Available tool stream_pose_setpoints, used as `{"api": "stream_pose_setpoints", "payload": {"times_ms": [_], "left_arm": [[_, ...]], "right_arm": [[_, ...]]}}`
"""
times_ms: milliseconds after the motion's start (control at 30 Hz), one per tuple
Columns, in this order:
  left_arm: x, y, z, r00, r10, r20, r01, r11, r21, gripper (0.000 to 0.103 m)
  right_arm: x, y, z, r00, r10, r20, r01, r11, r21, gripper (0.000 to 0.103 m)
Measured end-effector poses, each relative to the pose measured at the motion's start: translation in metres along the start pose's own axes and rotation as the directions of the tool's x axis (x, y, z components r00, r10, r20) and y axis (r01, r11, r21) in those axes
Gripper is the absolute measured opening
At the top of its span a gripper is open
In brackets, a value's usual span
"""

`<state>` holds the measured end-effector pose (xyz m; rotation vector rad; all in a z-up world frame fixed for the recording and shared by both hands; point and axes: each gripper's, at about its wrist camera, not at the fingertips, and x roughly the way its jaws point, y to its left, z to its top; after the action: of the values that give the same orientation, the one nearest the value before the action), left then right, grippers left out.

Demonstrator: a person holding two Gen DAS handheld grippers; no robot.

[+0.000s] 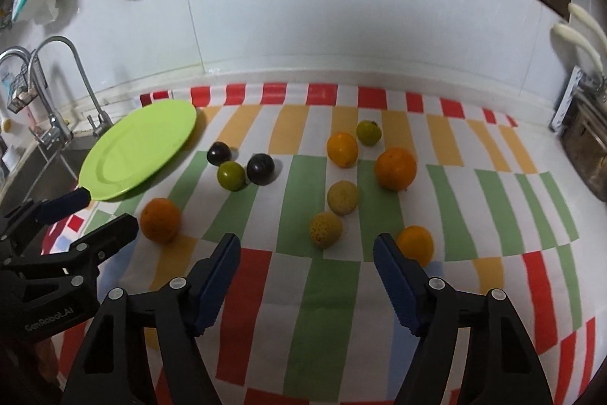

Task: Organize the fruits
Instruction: 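Lower the left tool toward a mandarin while the right tool approaches a yellow-brown fruit, then close the left tool on the mandarin while the right tool grips the yellow-brown fruit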

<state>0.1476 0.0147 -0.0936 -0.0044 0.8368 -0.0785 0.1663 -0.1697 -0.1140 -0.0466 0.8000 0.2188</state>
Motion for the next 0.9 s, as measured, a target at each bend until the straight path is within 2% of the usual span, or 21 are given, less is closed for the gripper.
{"api": "stream_pose_setpoints", "payload": {"times_ms": [367,767,900], "left_arm": [[0.030,-0.003,0.001,0.995,-0.056,-0.077,0.056,0.998,-0.001,0.056],[0.040,0.000,0.003,0.994,-0.068,-0.087,0.067,0.998,-0.014,0.042],[0.040,0.000,0.003,0.994,-0.067,-0.087,0.066,0.998,-0.015,0.041]], "right_arm": [[0.036,-0.008,0.001,0.998,-0.001,-0.062,0.003,0.999,0.035,0.054],[0.050,-0.009,0.000,0.997,-0.004,-0.079,0.007,0.999,0.039,0.037],[0.052,-0.010,0.001,0.997,-0.014,-0.079,0.017,0.999,0.038,0.033]]}}
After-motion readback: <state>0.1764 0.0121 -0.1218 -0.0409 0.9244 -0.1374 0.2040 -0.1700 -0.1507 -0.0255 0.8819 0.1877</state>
